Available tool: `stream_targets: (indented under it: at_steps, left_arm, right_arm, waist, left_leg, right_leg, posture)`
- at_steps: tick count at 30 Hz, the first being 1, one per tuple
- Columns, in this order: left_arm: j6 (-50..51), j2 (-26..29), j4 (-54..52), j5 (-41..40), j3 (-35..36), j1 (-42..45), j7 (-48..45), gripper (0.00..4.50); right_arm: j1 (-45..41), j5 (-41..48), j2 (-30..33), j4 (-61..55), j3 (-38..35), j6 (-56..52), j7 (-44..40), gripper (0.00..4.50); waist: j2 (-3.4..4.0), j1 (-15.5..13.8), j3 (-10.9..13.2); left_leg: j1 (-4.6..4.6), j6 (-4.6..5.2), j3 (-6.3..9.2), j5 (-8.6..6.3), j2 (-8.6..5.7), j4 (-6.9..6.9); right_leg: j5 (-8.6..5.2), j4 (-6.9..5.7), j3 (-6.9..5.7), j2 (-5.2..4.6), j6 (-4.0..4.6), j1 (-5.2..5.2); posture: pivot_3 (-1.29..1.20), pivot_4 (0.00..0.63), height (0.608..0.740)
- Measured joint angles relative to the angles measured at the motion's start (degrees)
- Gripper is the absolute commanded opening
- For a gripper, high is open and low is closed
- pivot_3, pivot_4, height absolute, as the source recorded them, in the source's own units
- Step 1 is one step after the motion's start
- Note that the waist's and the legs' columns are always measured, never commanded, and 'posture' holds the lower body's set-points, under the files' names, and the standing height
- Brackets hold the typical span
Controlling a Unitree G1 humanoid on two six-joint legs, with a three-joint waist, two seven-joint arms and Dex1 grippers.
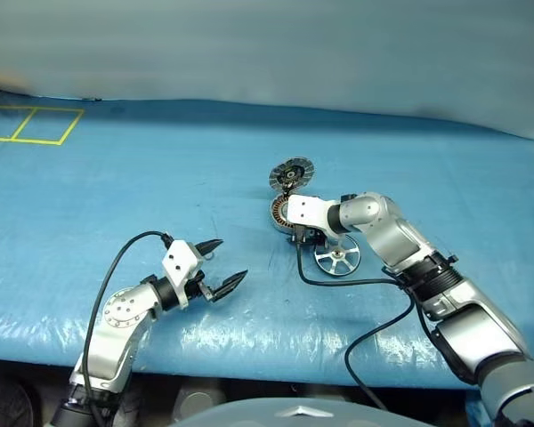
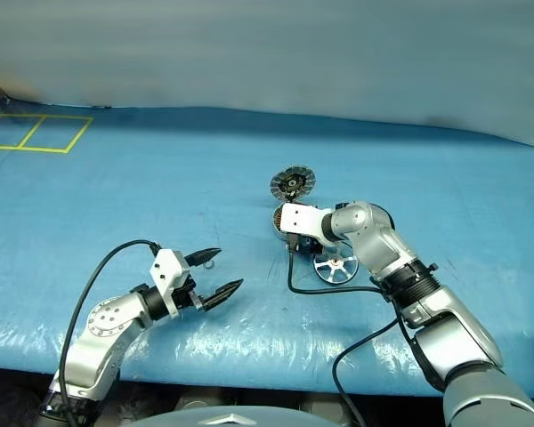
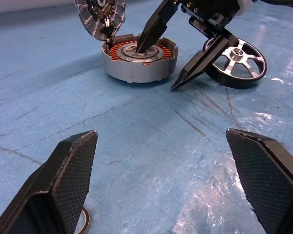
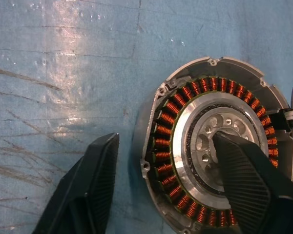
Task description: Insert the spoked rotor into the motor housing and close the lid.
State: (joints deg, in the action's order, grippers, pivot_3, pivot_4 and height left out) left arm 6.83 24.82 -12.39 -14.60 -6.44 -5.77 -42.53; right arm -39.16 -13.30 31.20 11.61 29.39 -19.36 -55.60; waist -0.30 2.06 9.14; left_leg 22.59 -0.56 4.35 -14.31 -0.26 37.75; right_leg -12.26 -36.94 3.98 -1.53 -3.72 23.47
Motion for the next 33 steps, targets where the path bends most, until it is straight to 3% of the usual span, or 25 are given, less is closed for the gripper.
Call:
stream_targets:
  at_steps: [7,14,21,27,33]
  left_arm:
    - [0.0,0.0,0.0,0.0,-0.9,0.2,-0.1,4.50]
    - [0.1,0.0,0.0,0.0,-1.0,0.7,-0.2,4.50]
    - [0.1,0.0,0.0,0.0,-1.8,1.0,-1.0,4.50]
    - [0.1,0.1,0.0,0.0,-2.1,1.7,-1.3,4.50]
    - [0.1,0.2,0.0,0.0,-2.1,2.3,-1.8,4.50]
  right_arm:
    - [3.2,-1.2,0.0,-10.0,0.2,-7.7,-2.4,2.31]
    - [11.3,2.9,1.0,-30.2,1.1,-23.0,-7.3,2.31]
    - [16.0,1.9,4.7,-36.6,3.9,-22.7,-5.3,2.31]
    - [17.4,3.2,2.9,-35.5,3.4,-22.6,-2.8,3.97]
    - [17.5,6.5,3.9,-36.9,2.5,-24.8,-3.4,3.97]
  waist:
    - [-0.01,0.1,0.0]
    - [-0.01,0.0,0.0]
    - [-0.17,0.0,-0.2]
    - [-0.37,0.1,-0.3]
    - [-0.36,-0.1,-0.3]
  left_leg:
    - [0.01,0.00,0.03,0.00,0.01,-0.05]
    - [0.01,0.00,0.10,-0.01,0.01,-0.09]
    - [-0.09,-0.03,0.09,0.02,0.01,0.01]
    - [-0.14,-0.04,0.06,0.05,0.04,0.09]
    - [-0.05,-0.05,0.07,0.10,0.06,0.09]
  right_leg:
    - [-0.01,-0.01,-0.02,0.00,0.02,0.05]
    - [-0.06,0.00,-0.08,0.00,0.07,0.02]
    - [-0.39,0.00,-0.10,-0.01,0.07,-0.11]
    - [-0.33,-0.01,-0.08,0.00,0.09,-0.17]
    - [-0.29,-0.01,-0.11,0.02,0.13,-0.09]
  posture:
    - [0.00,0.150,0.740]
    - [0.00,0.150,0.740]
    - [0.00,0.150,0.740]
    - [0.00,0.150,0.740]
    - [0.00,0.150,0.740]
